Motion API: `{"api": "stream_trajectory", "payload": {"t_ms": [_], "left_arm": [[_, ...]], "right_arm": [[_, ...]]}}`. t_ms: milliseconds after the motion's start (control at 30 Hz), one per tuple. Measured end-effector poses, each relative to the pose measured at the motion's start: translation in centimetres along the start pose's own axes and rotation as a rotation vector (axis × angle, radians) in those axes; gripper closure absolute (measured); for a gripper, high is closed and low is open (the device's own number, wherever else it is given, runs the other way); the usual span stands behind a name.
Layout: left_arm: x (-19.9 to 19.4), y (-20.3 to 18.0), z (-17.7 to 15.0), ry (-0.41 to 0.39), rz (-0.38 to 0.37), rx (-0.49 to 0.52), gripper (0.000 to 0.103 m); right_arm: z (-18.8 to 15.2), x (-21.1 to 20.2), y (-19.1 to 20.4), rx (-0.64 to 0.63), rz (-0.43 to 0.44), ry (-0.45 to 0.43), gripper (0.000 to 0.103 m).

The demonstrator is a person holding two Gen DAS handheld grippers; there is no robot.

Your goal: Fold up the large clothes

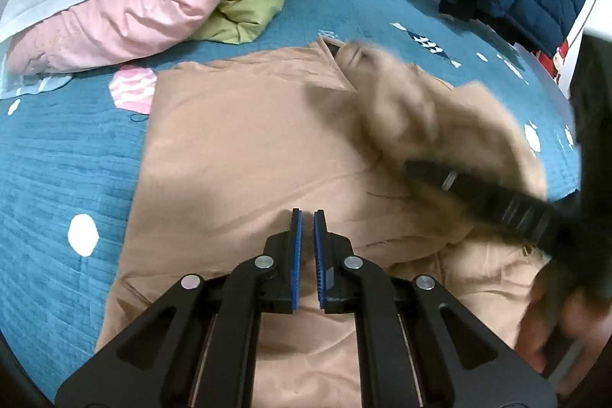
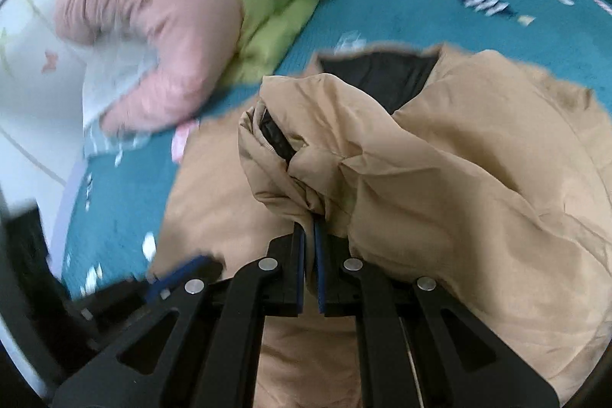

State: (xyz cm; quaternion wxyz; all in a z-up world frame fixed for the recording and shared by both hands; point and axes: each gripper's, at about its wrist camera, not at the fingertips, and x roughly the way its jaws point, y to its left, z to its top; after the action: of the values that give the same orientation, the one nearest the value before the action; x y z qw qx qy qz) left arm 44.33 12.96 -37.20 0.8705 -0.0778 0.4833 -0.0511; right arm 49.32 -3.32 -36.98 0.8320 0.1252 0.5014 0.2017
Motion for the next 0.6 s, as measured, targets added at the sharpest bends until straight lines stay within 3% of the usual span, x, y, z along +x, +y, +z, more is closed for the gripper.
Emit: {"api": "stream_trajectory", "payload": {"t_ms": [233, 333, 367, 433, 467, 600], "left_arm": [[-0.4, 0.8, 0.3, -0.025, 0.006, -0.038, 0.095], [-1.3, 0.8, 0.6, -0.060, 0.003, -0.053, 0.095], [-1.9, 0.9, 0.7, -0.078, -0.004, -0.069, 0.095], [-2.8, 1.1, 1.1, -0.106, -0.011, -0.106, 0.094], [-3.0, 1.2, 1.4, -0.108, -0.019, -0.121, 0.094], [-3.6, -0.3, 2.5, -0.123, -0.052, -0.110, 0.093]], "right_arm": [[-1.9, 2.7, 1.1, -0.048, 0.014, 0.089, 0.093], [-1.7, 2.1, 1.1, -0.043, 0.047, 0.100, 0.077], [-1.6, 1.1, 1.3, -0.048, 0.059, 0.085, 0.062], [-1.6, -0.6, 1.5, -0.063, 0.058, 0.045, 0.047], [-1.6, -1.3, 1.5, -0.065, 0.067, 0.032, 0.043], [-1.6, -5.2, 0.0, -0.070, 0.079, -0.034, 0.043]]}}
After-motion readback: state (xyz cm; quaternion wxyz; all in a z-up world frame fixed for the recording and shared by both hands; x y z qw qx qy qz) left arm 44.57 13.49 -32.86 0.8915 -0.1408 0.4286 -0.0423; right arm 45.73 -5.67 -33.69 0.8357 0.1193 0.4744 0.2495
